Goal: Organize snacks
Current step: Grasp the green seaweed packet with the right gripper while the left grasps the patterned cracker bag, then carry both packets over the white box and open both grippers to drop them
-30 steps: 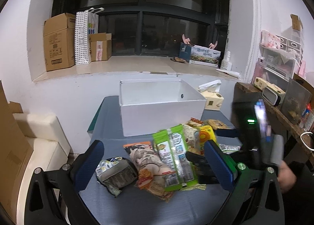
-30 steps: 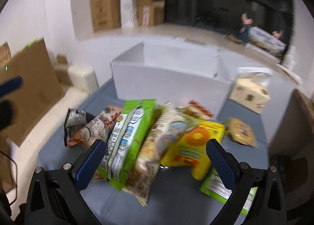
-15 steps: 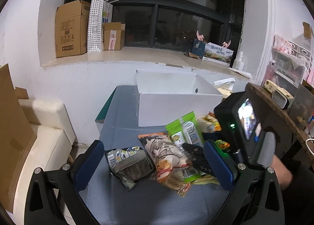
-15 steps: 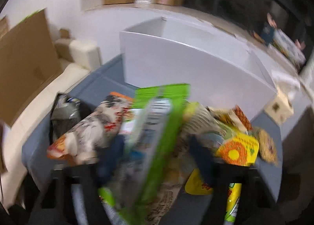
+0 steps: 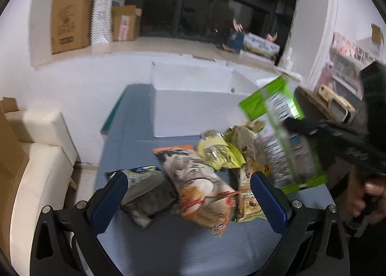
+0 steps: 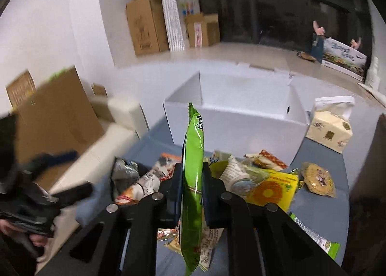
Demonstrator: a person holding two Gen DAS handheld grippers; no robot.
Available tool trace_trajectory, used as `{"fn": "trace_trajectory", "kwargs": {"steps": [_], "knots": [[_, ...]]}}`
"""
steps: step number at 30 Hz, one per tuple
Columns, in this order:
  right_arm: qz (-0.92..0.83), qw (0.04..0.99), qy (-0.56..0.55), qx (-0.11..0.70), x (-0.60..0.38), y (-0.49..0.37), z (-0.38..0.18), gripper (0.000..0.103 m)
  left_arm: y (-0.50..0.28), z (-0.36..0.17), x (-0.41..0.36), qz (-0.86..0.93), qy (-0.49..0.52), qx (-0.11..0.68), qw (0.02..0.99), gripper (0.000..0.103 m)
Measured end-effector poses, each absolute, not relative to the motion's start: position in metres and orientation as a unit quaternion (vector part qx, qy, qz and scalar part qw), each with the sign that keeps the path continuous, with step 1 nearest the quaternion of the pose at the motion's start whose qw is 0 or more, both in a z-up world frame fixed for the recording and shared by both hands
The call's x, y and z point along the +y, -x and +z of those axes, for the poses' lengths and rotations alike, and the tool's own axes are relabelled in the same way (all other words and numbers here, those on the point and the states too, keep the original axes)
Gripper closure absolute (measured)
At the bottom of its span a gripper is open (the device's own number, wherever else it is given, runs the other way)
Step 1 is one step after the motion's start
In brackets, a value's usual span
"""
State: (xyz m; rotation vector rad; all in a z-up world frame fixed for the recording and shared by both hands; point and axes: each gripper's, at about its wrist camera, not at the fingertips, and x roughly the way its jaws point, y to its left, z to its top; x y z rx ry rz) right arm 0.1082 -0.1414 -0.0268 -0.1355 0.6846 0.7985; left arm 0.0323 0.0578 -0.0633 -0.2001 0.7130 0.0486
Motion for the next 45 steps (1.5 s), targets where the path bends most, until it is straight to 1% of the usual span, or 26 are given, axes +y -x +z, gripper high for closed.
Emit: {"fn": "trace_trajectory", "kwargs": {"steps": [8, 9, 10, 11, 12, 13, 14, 15, 18, 21, 24, 31, 34, 38, 45], "knots": [[0.342, 0.884, 0.035, 0.317, -0.196, -0.096, -0.014, 0.088, -0.100, -0.100, 0.027, 0.031, 0.042, 0.433, 0.900, 0.000], [0.338, 0.886, 0.033, 0.317, -0.202, -0.094, -0.013, 0.088, -0.105, -0.105, 0.023, 0.031, 0.031, 0.440, 0.897, 0.001], [0.333, 0.887, 0.031, 0.318, -0.207, -0.094, -0.014, 0.088, -0.109, -0.109, 0.019, 0.032, 0.022, 0.445, 0.895, 0.004], [0.331, 0.887, 0.028, 0.320, -0.210, -0.094, -0.016, 0.088, -0.113, -0.115, 0.016, 0.032, 0.012, 0.452, 0.891, 0.021], [0.330, 0.887, 0.024, 0.322, -0.213, -0.094, -0.016, 0.088, -0.116, -0.119, 0.014, 0.032, 0.007, 0.458, 0.888, 0.047], [0.328, 0.888, 0.021, 0.323, -0.216, -0.095, -0.017, 0.088, -0.120, -0.125, 0.011, 0.041, -0.006, 0.468, 0.883, 0.049], [0.326, 0.888, 0.021, 0.325, -0.219, -0.095, -0.019, 0.089, -0.121, -0.126, 0.011, 0.045, -0.015, 0.468, 0.882, 0.057], [0.325, 0.888, 0.020, 0.326, -0.220, -0.095, -0.020, 0.089, -0.119, -0.126, 0.008, 0.047, -0.026, 0.467, 0.883, 0.062], [0.326, 0.886, 0.015, 0.330, -0.221, -0.096, -0.023, 0.088, -0.113, -0.120, 0.014, 0.047, -0.014, 0.460, 0.886, 0.069], [0.328, 0.885, 0.018, 0.331, -0.217, -0.095, -0.024, 0.089, -0.102, -0.110, 0.022, 0.052, -0.012, 0.446, 0.894, 0.072], [0.331, 0.883, 0.022, 0.331, -0.211, -0.095, -0.024, 0.088, -0.089, -0.094, 0.029, 0.058, -0.002, 0.422, 0.905, 0.073], [0.338, 0.882, 0.027, 0.328, -0.201, -0.094, -0.020, 0.088, -0.053, -0.039, 0.035, 0.042, 0.022, 0.328, 0.943, 0.074], [0.342, 0.881, 0.022, 0.325, -0.197, -0.100, -0.015, 0.088, -0.052, -0.017, 0.035, 0.031, 0.021, 0.292, 0.956, 0.074], [0.342, 0.886, 0.034, 0.311, -0.185, -0.121, 0.000, 0.088, -0.073, 0.007, 0.041, 0.015, 0.034, 0.267, 0.963, 0.074], [0.333, 0.895, 0.028, 0.296, -0.165, -0.183, 0.036, 0.088, -0.150, 0.031, 0.062, -0.002, 0.063, 0.256, 0.965, 0.074]]}}
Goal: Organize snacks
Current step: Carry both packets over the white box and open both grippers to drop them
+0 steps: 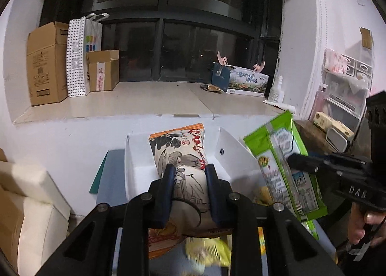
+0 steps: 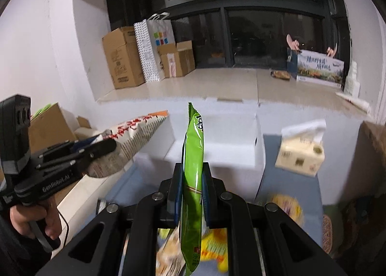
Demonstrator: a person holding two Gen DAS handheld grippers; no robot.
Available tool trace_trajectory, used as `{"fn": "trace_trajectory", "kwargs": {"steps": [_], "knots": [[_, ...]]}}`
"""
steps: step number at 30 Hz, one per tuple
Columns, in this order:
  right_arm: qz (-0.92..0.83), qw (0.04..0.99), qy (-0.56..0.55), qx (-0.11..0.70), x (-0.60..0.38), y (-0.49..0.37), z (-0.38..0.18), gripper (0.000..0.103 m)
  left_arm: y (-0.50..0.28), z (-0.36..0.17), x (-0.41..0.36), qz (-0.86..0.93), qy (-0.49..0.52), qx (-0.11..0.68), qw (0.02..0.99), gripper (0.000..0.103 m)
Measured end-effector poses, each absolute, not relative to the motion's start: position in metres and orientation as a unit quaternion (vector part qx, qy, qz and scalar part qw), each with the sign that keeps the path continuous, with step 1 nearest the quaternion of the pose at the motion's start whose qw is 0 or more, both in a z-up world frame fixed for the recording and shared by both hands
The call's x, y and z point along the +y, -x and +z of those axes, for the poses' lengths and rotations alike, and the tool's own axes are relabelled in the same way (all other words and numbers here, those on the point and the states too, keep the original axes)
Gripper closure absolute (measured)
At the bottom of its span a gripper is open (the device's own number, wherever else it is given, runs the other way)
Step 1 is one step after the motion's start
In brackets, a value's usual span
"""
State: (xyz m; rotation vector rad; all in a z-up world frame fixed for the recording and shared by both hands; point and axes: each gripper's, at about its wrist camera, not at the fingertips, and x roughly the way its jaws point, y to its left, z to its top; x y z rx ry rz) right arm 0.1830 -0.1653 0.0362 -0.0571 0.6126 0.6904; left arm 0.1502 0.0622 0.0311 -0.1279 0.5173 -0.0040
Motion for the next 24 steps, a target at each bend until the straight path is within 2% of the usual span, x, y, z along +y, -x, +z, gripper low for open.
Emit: {"fn": "trace_trajectory", "kwargs": {"steps": [8, 16, 20, 22, 23, 24], "knots": [[0.313, 0.898, 0.037, 0.306, -0.128, -0.277, 0.050, 0.088, -0.247, 0.030, 0.077, 0.005, 0.064, 0.279, 0.958, 0.074], [0.274, 0.891, 0.074, 0.354, -0.093, -0.350, 0.022, 0.088, -0.318, 0.001, 0.091, 0.025, 0.047, 0.319, 0.946, 0.074], [0.275, 0.884, 0.045, 0.376, -0.086, -0.372, 0.010, 0.088, -0.336, -0.019, 0.097, 0.026, 0.047, 0.346, 0.937, 0.071], [0.273, 0.880, 0.041, 0.387, -0.082, -0.379, 0.004, 0.082, -0.341, -0.026, 0.099, 0.028, 0.047, 0.358, 0.932, 0.062], [0.276, 0.875, 0.039, 0.396, -0.079, -0.382, 0.000, 0.060, -0.342, -0.029, 0.099, 0.039, 0.040, 0.361, 0.931, 0.041], [0.269, 0.876, 0.041, 0.398, -0.079, -0.384, -0.003, 0.038, -0.342, -0.031, 0.098, 0.052, 0.029, 0.360, 0.931, 0.014]]}}
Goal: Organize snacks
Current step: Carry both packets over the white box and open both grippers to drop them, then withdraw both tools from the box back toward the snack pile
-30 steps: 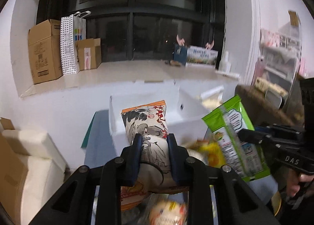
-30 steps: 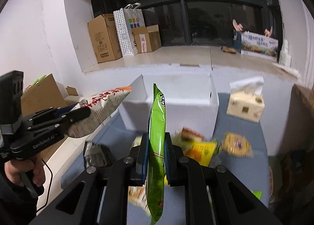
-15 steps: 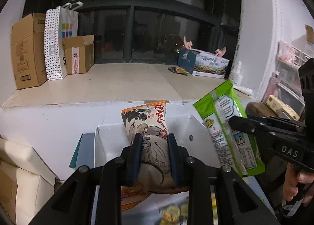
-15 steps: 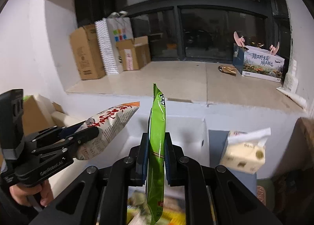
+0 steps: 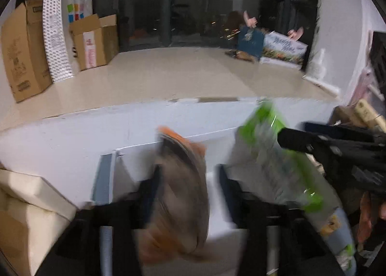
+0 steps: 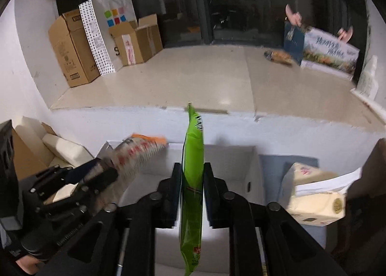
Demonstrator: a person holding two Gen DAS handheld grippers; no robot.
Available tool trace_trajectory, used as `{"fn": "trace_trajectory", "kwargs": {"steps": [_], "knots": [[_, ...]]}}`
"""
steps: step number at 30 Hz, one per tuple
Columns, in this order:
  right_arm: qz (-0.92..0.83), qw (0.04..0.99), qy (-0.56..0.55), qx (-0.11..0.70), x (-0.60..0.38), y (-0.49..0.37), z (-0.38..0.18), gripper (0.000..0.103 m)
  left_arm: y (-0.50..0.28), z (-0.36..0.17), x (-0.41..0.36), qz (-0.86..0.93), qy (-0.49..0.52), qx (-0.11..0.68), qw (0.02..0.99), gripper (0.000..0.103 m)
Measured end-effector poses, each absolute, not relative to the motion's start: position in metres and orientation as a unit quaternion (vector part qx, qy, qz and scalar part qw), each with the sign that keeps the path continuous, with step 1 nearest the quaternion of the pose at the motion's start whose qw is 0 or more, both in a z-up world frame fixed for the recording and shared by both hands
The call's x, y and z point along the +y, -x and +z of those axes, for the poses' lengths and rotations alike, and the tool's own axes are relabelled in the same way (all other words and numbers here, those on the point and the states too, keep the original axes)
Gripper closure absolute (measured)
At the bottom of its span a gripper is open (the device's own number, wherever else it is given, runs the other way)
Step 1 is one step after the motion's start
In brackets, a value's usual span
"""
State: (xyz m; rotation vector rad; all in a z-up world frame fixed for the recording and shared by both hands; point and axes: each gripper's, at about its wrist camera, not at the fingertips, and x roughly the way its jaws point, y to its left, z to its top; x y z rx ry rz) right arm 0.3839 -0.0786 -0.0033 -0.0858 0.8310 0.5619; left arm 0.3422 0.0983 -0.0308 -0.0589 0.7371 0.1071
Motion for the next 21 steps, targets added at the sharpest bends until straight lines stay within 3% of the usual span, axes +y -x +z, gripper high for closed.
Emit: {"fn": "trace_trajectory", "kwargs": {"steps": [1, 2, 13, 21], "knots": [[0.257, 0.881, 0.045, 0.395, -0.078, -0.384, -0.006, 0.001, -0.340, -0.031, 0.098, 0.053, 0.025, 0.352, 0.934, 0.004], [0.250, 0.887, 0.045, 0.385, -0.079, -0.383, -0.007, 0.000, -0.336, -0.030, 0.098, 0.050, 0.026, 0.340, 0.939, 0.000], [0.239, 0.887, 0.017, 0.394, -0.102, -0.374, -0.012, 0.000, -0.321, -0.020, 0.089, 0.053, 0.024, 0.357, 0.932, 0.000], [0.275, 0.908, -0.048, 0.312, -0.153, -0.317, 0.022, 0.000, -0.258, 0.013, 0.074, 0.027, 0.031, 0.304, 0.952, 0.000]]}}
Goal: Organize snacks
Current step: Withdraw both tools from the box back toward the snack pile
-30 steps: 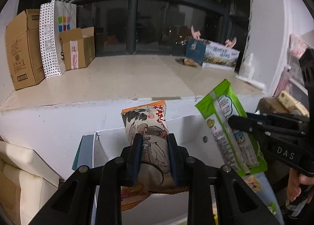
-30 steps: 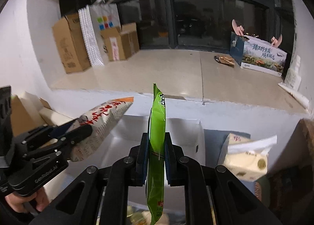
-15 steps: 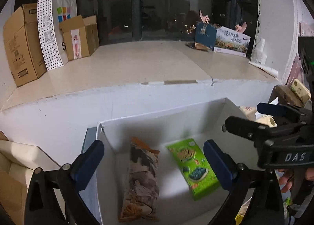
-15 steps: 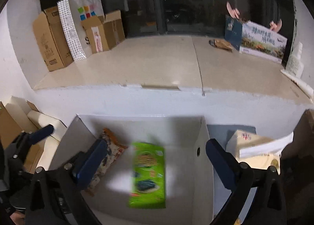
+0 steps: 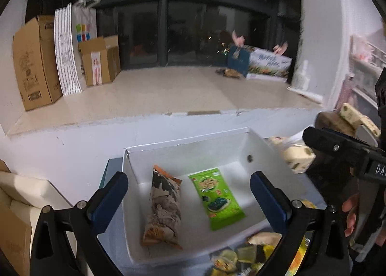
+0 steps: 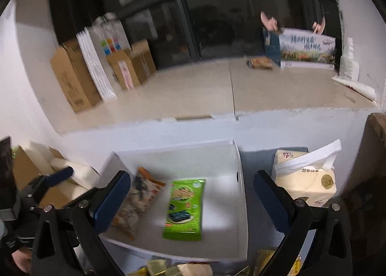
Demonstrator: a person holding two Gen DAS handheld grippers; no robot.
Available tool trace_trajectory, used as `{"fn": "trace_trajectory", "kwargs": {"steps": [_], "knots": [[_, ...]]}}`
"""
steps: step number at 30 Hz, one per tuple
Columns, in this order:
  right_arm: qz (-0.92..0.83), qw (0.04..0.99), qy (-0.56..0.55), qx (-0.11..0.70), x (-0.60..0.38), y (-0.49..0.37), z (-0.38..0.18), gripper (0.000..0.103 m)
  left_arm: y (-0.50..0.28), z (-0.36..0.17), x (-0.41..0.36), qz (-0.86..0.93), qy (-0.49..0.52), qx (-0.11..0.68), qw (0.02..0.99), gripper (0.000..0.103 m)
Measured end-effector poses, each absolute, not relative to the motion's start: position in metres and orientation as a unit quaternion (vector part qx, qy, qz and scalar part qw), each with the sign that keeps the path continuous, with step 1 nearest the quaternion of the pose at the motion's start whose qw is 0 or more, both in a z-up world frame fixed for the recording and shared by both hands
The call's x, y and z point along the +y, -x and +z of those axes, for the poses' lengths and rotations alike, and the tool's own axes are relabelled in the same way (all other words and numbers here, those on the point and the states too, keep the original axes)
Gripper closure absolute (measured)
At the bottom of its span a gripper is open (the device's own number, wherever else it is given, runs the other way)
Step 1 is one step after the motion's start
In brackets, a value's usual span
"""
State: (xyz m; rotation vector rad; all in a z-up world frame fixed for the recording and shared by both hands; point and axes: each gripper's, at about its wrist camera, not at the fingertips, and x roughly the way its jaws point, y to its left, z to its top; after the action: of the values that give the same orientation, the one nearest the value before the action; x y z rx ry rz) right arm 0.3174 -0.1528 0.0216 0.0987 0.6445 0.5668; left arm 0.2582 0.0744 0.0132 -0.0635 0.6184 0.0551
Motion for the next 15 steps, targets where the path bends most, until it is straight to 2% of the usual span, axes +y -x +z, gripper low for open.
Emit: {"fn": "trace_trajectory", "kwargs": {"steps": [7, 15], "knots": [[0.323, 0.911, -0.057, 0.251, -0.192, -0.230, 0.046, 0.000, -0.176, 0.039, 0.054, 0.012, 0.028, 0.260, 0.965, 0.000], [0.341, 0.917, -0.061, 0.197, -0.234, -0.129, 0.049, 0.000, -0.093, 0.037, 0.020, 0.003, 0.023, 0.238, 0.971, 0.000]]}}
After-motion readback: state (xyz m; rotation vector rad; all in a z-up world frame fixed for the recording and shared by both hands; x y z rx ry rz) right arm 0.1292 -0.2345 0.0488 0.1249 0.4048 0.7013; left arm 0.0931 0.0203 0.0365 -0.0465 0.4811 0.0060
